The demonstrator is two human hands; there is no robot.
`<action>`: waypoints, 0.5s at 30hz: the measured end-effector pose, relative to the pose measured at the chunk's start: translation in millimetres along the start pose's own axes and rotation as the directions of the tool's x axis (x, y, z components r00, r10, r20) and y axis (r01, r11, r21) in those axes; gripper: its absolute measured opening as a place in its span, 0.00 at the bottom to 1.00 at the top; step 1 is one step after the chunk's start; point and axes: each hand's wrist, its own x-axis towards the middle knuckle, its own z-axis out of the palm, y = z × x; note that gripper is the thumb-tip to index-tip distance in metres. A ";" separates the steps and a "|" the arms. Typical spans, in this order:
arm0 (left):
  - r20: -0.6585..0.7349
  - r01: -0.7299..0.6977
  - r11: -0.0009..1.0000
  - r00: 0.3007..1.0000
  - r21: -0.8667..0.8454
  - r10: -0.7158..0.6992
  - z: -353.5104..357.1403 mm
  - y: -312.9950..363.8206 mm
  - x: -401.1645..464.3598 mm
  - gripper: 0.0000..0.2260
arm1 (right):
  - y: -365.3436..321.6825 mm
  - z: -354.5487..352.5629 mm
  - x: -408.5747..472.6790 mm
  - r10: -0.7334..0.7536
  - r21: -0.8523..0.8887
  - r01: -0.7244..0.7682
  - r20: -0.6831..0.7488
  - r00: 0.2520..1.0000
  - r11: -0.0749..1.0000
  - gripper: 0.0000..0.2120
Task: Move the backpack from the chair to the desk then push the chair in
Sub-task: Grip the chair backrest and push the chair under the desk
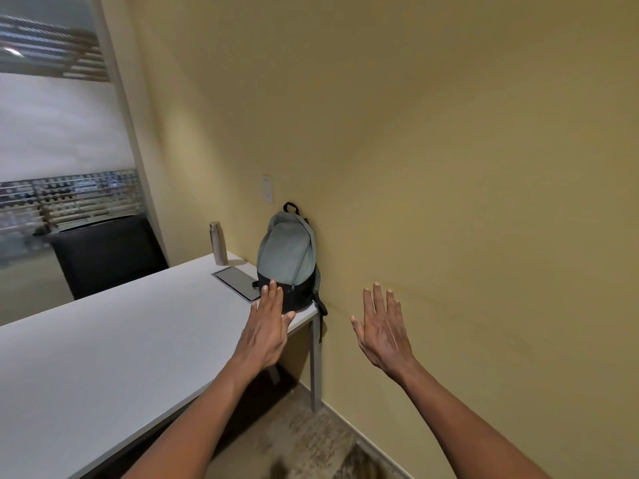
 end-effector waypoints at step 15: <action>-0.026 -0.063 0.997 0.998 0.043 0.064 -69.9 -38.0 -73.0 0.27 | -81.7 -29.1 -73.1 -0.001 -0.025 0.000 -0.055 0.999 1.000 0.33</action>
